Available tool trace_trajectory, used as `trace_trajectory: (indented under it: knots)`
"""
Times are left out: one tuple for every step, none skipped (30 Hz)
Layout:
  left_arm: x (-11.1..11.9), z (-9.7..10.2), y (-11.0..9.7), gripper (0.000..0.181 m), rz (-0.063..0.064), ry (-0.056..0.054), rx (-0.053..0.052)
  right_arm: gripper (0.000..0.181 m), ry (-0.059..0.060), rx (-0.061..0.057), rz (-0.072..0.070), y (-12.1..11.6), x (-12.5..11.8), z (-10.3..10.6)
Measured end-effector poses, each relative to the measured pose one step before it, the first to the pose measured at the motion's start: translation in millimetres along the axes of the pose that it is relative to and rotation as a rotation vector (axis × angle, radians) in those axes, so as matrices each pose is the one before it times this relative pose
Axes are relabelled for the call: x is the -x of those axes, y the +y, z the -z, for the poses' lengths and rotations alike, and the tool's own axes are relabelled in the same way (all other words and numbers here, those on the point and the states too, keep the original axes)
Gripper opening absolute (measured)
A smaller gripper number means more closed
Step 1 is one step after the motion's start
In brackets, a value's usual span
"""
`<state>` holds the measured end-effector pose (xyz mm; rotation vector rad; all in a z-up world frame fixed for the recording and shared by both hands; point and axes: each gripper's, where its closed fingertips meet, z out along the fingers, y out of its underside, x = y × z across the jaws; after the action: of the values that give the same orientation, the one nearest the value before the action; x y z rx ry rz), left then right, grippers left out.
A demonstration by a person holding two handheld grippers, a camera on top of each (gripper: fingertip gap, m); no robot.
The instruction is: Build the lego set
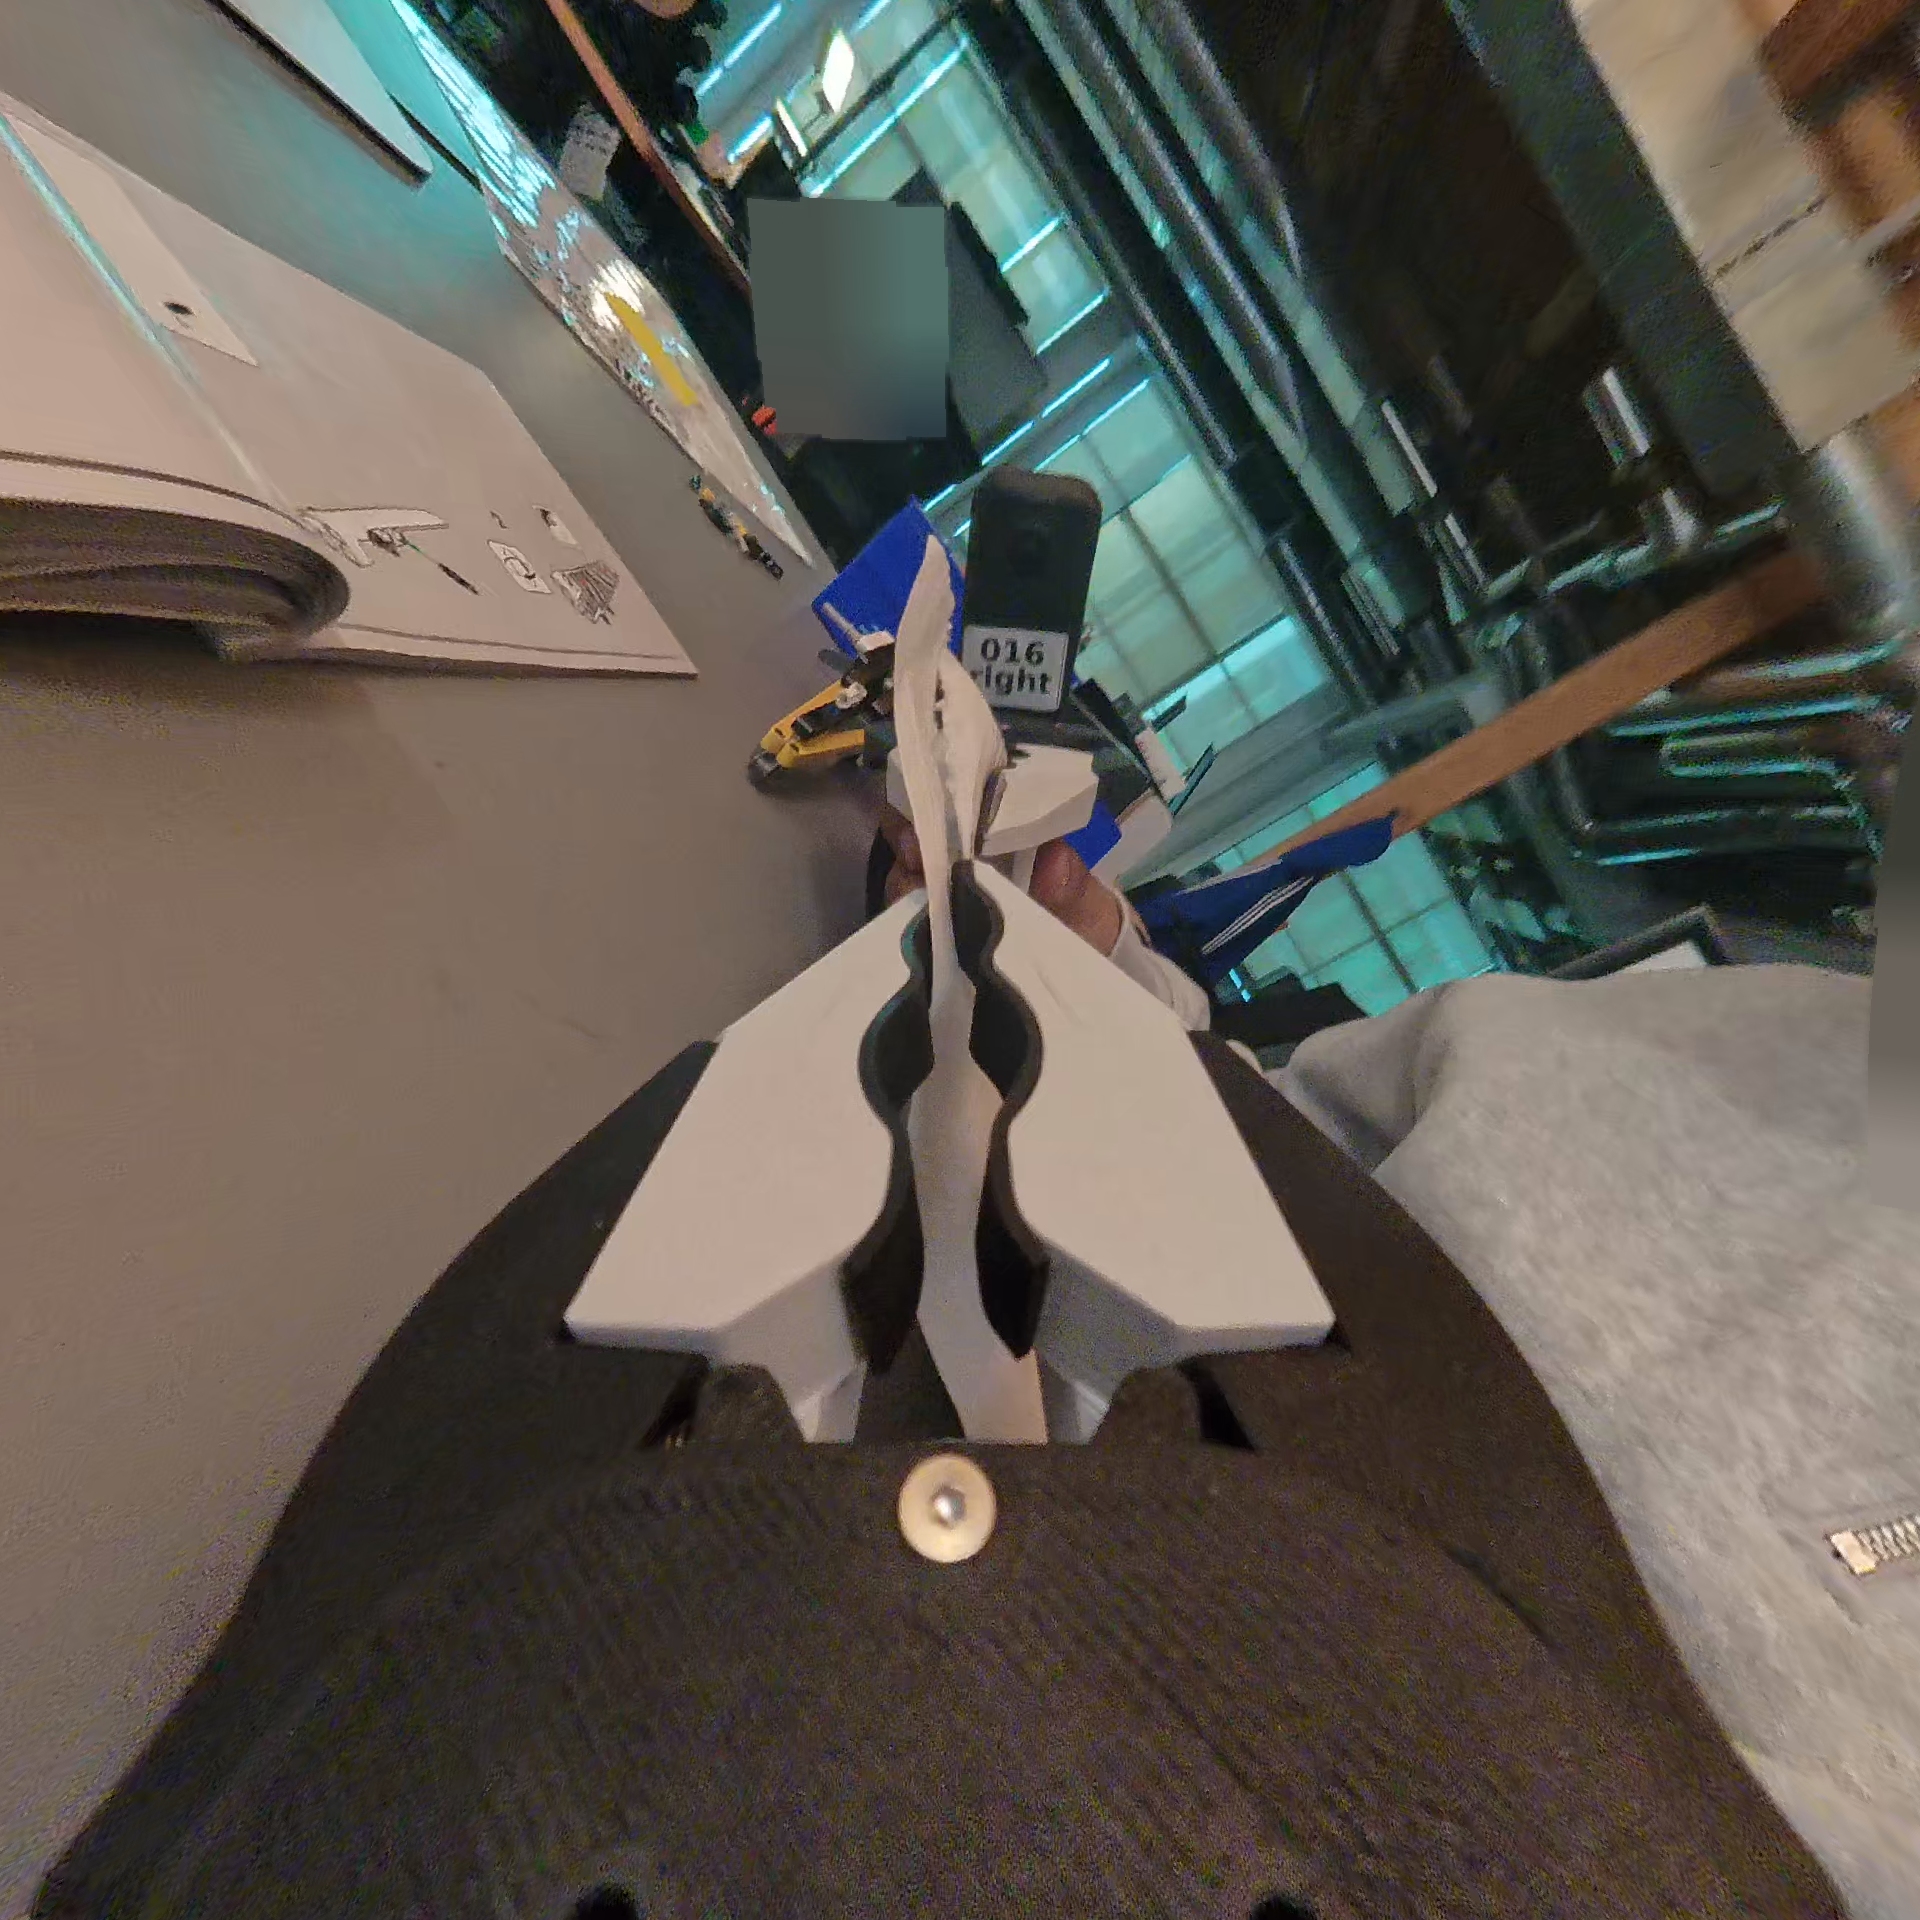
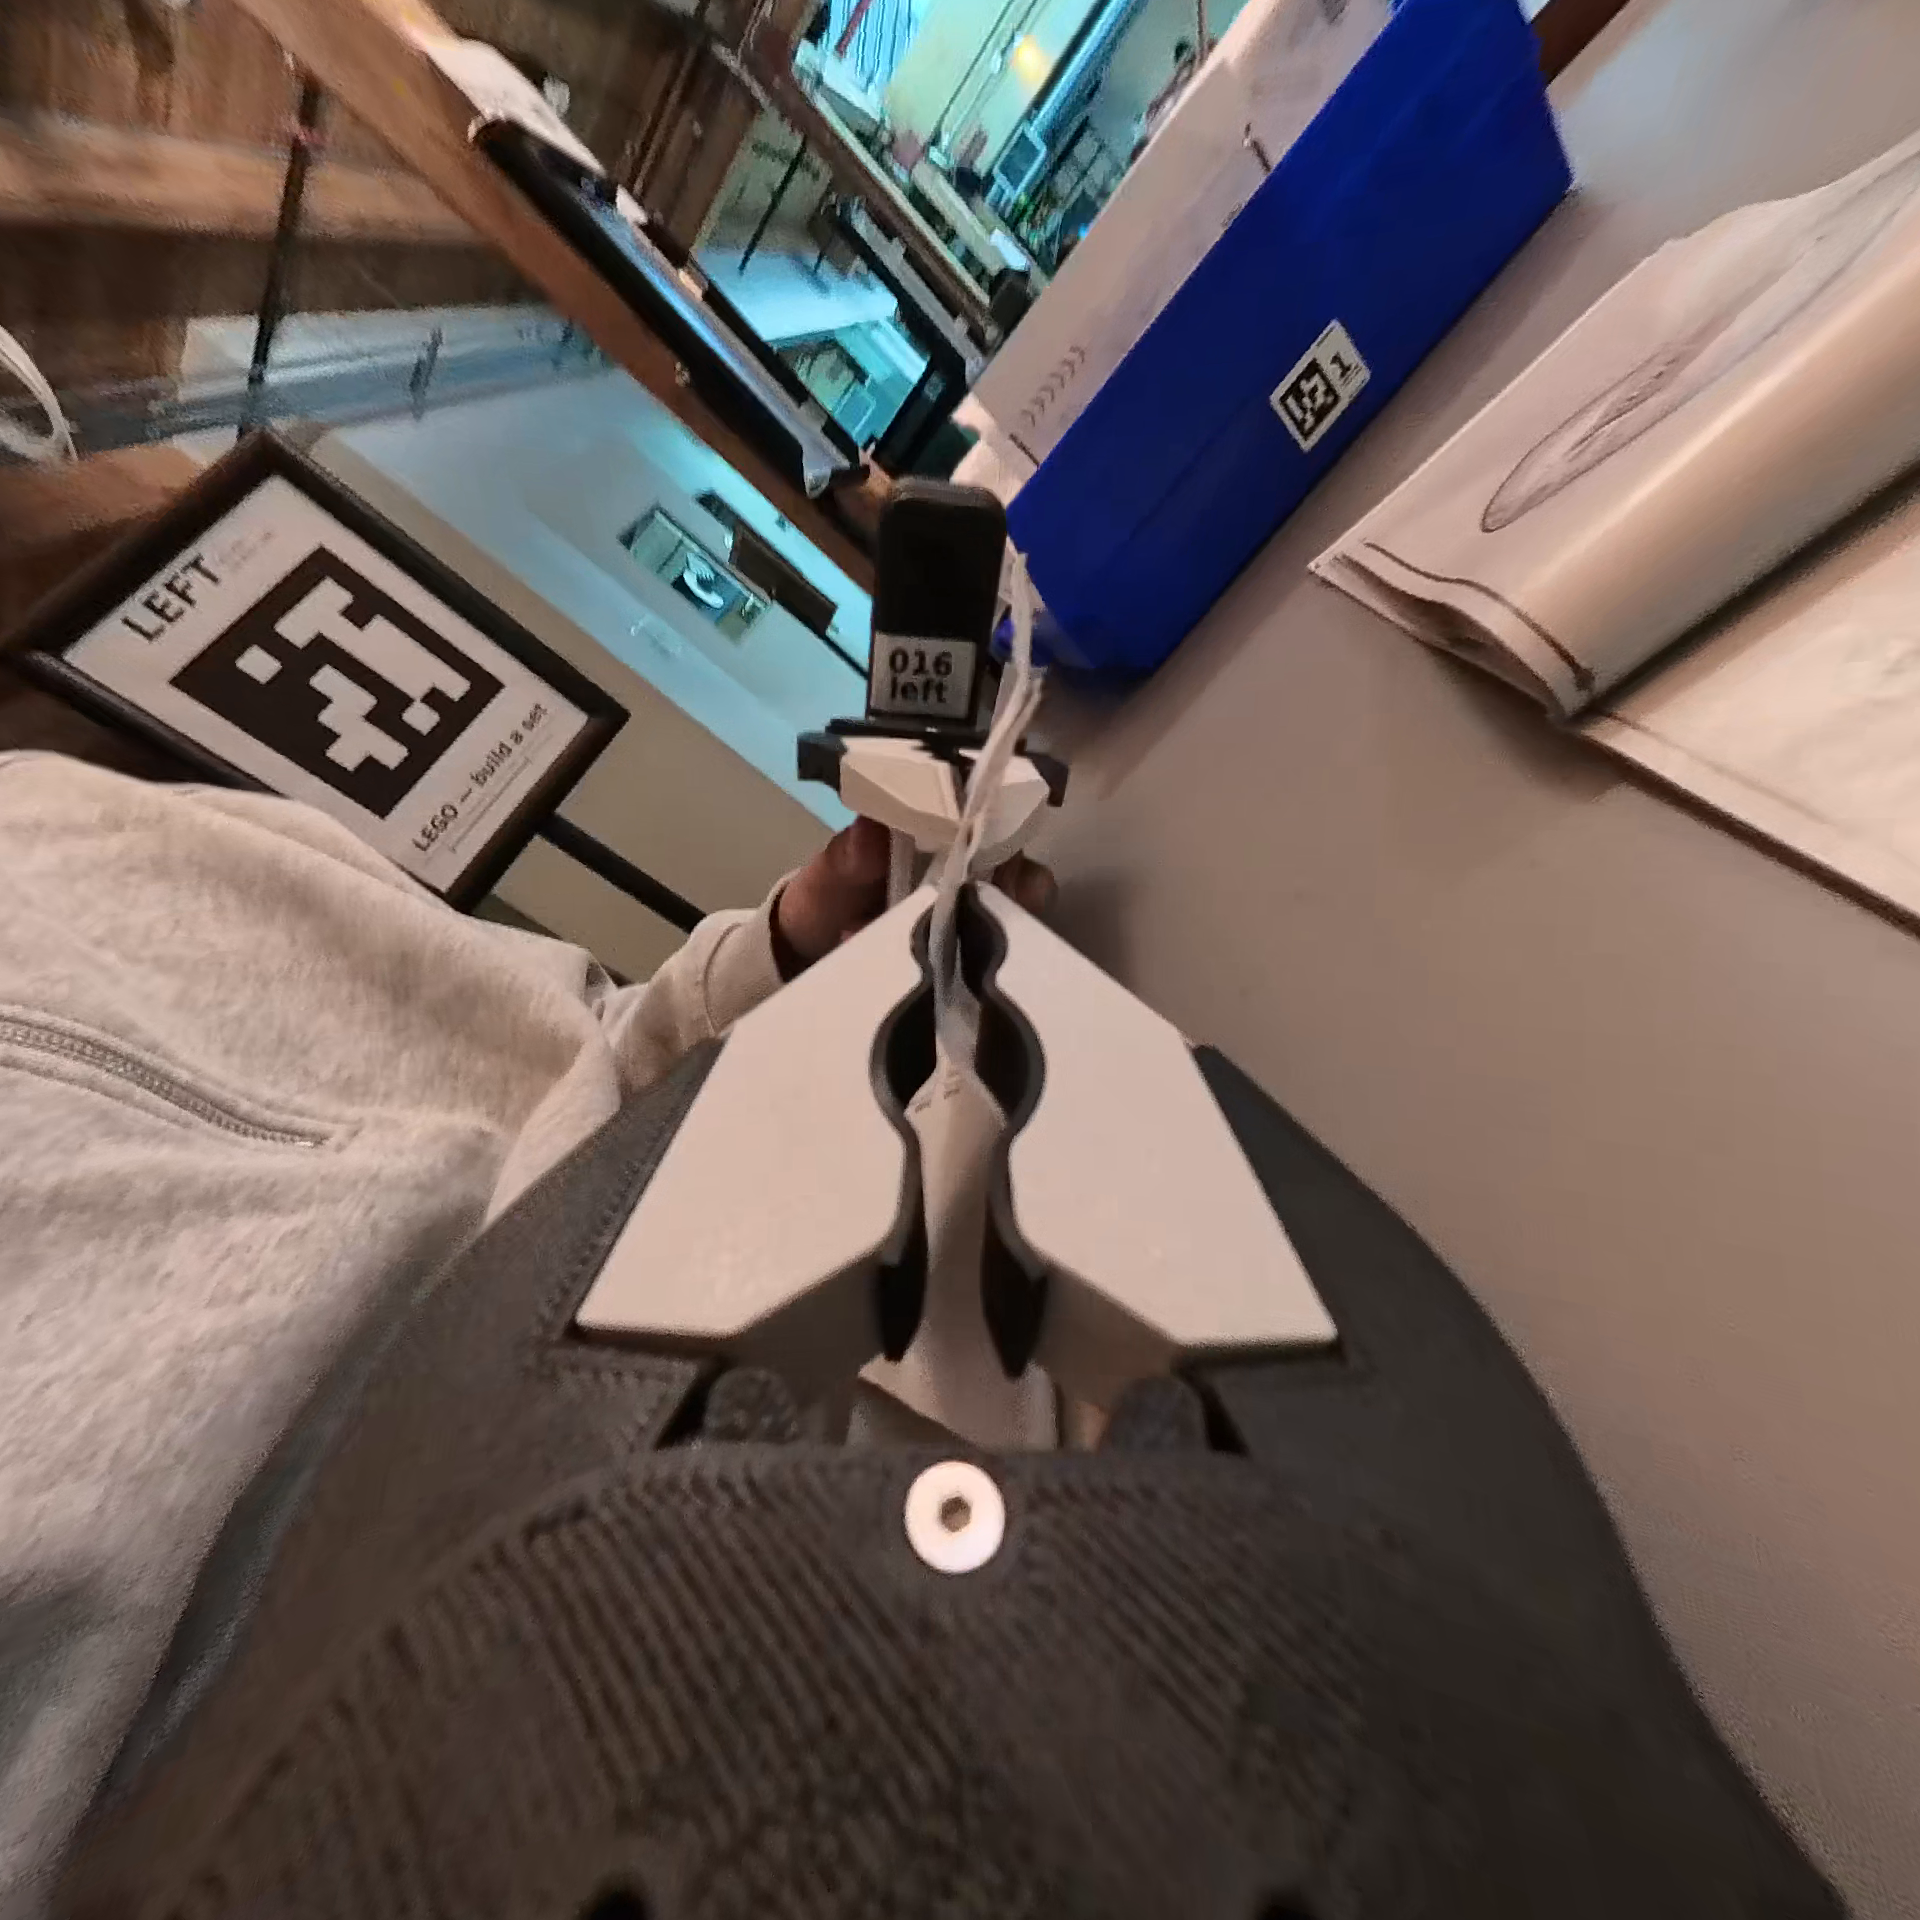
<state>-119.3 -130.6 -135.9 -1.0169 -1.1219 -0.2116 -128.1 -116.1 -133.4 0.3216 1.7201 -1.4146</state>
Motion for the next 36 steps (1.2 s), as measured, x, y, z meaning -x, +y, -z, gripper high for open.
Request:
trace_trajectory:
  knots:
    - [0.1, -2.08, 0.27, 0.0, -0.0028, -0.0087, -0.009, 0.0, 0.0099, -0.0147, -0.0103, -0.06, -0.15, 2.44]
    - [1.62, -1.85, 0.79, 0.0, -0.0103, -0.0199, 0.0001, 0.0, 0.0178, -0.0077, -0.0071, 0.56, -1.01, 2.25]
    - [1.76, -1.72, -0.45, 0.0, -0.0049, -0.0171, -0.0075, 0.0, 0.0165, -0.0093, -0.0083, 0.31, -0.84, 1.85]
    - [0.72, -1.2, -1.74, 0.0, 0.0116, -0.0036, -0.0169, 0.0, 0.0128, -0.0109, -0.0105, 0.1, -0.59, 1.53]
    - [1.1, -1.26, -0.76, 0.0, 0.0224, -0.0021, -0.0126, 0.0, 0.0153, -0.0101, -0.0101, 0.14, -1.07, 1.43]
    - [0.95, -1.31, -0.14, 0.0, 0.0146, -0.0051, -0.0086, 0.0, 0.0147, -0.01, -0.0082, -0.12, -1.5, 1.51]
    - [1.09, -1.62, 0.3, 0.0, 0.0059, -0.0125, -0.0105, 0.0, 0.0122, -0.0101, -0.0081, -0.43, -1.54, 1.78]
    - [1.1, -1.52, 0.42, 0.0, -0.0018, -0.0165, -0.0124, 0.0, 0.0101, -0.0085, -0.0076, -0.06, -1.7, 1.92]
    - [1.14, -1.52, 0.32, 0.0, -0.0025, -0.0175, -0.012, 0.0, 0.0086, -0.0091, -0.0063, 0.31, -1.61, 1.74]
    - [0.61, -1.08, 0.54, 0.0, -0.0123, -0.0152, -0.007, 0.0, 0.0052, -0.0118, -0.0086, 0.28, -0.47, 1.57]
    - [0.76, -0.03, -0.56, 0.0, -0.0005, -0.0114, -0.0133, 0.0, 0.0065, -0.0116, -0.0083, 0.32, -0.03, 1.67]
    - [2.13, 2.93, -4.96, 0.0, 0.0109, -0.0095, -0.0345, 0.0, 0.0097, -0.0101, -0.0046, 0.38, 0.01, 2.65]
    - [2.79, 7.16, -11.44, 0.0, 0.028, 0.0031, -0.0654, 0.0, 0.0173, -0.0147, -0.0008, -0.24, -1.26, 4.95]
    - [3.57, 8.0, -10.68, 0.0, 0.0296, 0.0039, -0.0435, 0.0, 0.0231, -0.0147, -0.0022, 0.17, -2.99, 6.78]
    - [2.35, 7.29, -9.43, 0.0, 0.0017, -0.0016, -0.0307, 0.0, 0.014, -0.0053, -0.0113, 2.51, -2.39, 6.62]
    - [1.79, 3.76, -2.13, 0.0, -0.0241, -0.0122, 0.0103, 0.0, -0.005, -0.0057, -0.0098, 2.36, 1.74, 4.15]
    - [0.38, 0.17, 0.88, 0.0, -0.0278, -0.0124, 0.0134, 0.0, 0.0077, -0.0009, 0.0058, 2.6, 1.38, 1.26]
    - [-0.34, -0.88, 0.09, 0.0, -0.007, -0.0005, 0.0016, 0.0, 0.0202, 0.0059, 0.0146, 2.33, -0.53, 0.55]
    - [-0.23, -0.88, -0.34, 0.0, 0.0032, 0.0048, -0.0009, 0.0, 0.0096, 0.0018, 0.0092, 0.38, 0.04, 1.17]
    - [-0.52, -0.97, 0.01, 0.0, 0.0003, 0.0046, -0.0005, 0.0, -0.0001, -0.003, -0.001, -0.56, 0.35, 1.53]
    - [-0.19, -0.65, 0.66, 0.0, -0.0054, -0.0018, 0.0026, 0.0, 0.002, -0.0018, -0.0043, -0.15, -0.63, 1.33]
    - [0.49, 0.09, -0.08, 0.0, -0.007, -0.0074, -0.0026, 0.0, 0.0048, -0.0012, -0.0015, 0.29, -0.71, 1.27]
    - [0.02, 0.23, -0.23, 0.0, -0.0025, -0.0011, -0.0008, 0.0, 0.0045, 0.0031, 0.0022, 0.99, 0.07, 0.97]
    - [0.72, 0.48, -1.01, 0.0, -0.0049, -0.0052, -0.0051, 0.0, 0.0115, 0.0055, 0.0076, 1.31, -0.43, 1.21]
    - [0.56, 0.45, -1.45, 0.0, -0.0083, -0.0069, -0.0085, 0.0, 0.0101, 0.0058, 0.0115, 1.36, 0.22, 1.61]
    - [-0.15, -0.14, 0.18, 0.0, -0.0108, -0.0045, 0.0014, 0.0, 0.0009, 0.0032, 0.0074, 0.93, 1.73, 1.55]
    - [-0.53, -0.55, 0.59, 0.0, -0.0094, -0.0042, 0.0004, 0.0, 0.0007, -0.0029, 0.0029, 0.12, 1.83, 1.53]
    - [-0.81, -0.65, 0.03, 0.0, -0.0027, -0.0022, -0.0036, 0.0, 0.0033, -0.0038, 0.003, 0.03, 0.96, 1.59]
    - [-0.53, -0.79, -0.16, 0.0, -0.0054, -0.0021, -0.0038, 0.0, 0.0052, -0.0049, 0.0028, 0.09, 0.07, 1.91]
    - [0.92, 0.53, -2.61, 0.0, -0.0021, -0.0093, -0.0165, 0.0, 0.0101, -0.0075, -0.0004, -0.15, -1.58, 2.68]
    - [1.46, 3.14, -6.27, 0.0, 0.0036, -0.0048, -0.0316, 0.0, 0.0106, -0.008, -0.0043, -0.21, -2.72, 3.9]
    - [2.13, 5.15, -8.27, 0.0, 0.0026, -0.0031, -0.0331, 0.0, 0.0039, -0.0118, -0.0088, -0.37, -2.64, 4.98]
    - [1.29, 3.93, -5.24, 0.0, -0.0091, -0.0006, -0.0076, 0.0, -0.0089, -0.0178, -0.0144, -0.92, -0.55, 4.42]
    - [0.06, 0.23, 2.18, 0.0, -0.0293, -0.0071, 0.0292, 0.0, -0.0125, -0.0086, -0.0089, -0.08, 1.32, 2.09]
    - [-2.01, -1.09, 1.03, 0.0, -0.0272, -0.0013, 0.0109, 0.0, 0.0031, 0.0061, 0.0107, 1.32, 0.58, 0.02]
    - [-4.68, -1.99, 1.02, 0.0, -0.011, 0.0218, 0.0122, 0.0, 0.0141, 0.012, 0.0229, 1.42, -0.57, -0.69]
